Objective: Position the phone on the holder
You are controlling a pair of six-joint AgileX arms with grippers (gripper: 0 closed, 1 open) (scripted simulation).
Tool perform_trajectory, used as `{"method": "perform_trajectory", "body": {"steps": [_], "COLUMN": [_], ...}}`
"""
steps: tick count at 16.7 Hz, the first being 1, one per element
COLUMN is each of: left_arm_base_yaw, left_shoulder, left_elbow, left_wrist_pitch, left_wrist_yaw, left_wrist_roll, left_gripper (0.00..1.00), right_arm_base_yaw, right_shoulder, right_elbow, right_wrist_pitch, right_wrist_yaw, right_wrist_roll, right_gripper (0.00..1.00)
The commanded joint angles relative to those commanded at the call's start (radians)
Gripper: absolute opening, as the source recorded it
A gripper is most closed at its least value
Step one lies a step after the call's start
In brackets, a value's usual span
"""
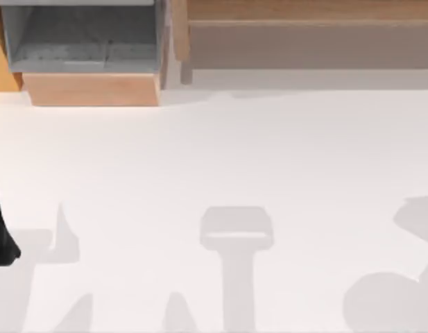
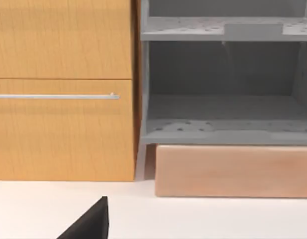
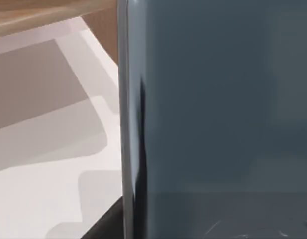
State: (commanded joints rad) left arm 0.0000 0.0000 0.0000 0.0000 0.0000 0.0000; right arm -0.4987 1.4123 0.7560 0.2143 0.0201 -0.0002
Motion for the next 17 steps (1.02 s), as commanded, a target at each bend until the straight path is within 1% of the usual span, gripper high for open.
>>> {"method": "perform_trajectory", "body": {"steps": [3, 16, 17], "left_arm_base_yaw": [0.0, 0.0, 0.0], "left_shoulder": [0.0, 0.0, 0.0], "left_elbow": [0.0, 0.0, 0.0], "left_wrist_pitch": [0.0, 0.0, 0.0], "left_wrist_yaw": [0.0, 0.0, 0.0], "left_wrist_roll": [0.0, 0.0, 0.0], "left_gripper": [1.0, 1.0, 1.0], "right_arm_base_yaw": [0.0, 0.0, 0.0], "right_shoulder": [0.0, 0.0, 0.0], "right_elbow": [0.0, 0.0, 0.0], "right_wrist_pitch": [0.0, 0.0, 0.0], "right_wrist_yaw": [0.0, 0.0, 0.0], "right_wrist_roll": [0.0, 0.0, 0.0], "right_gripper": [0.0, 0.98, 1.0]}}
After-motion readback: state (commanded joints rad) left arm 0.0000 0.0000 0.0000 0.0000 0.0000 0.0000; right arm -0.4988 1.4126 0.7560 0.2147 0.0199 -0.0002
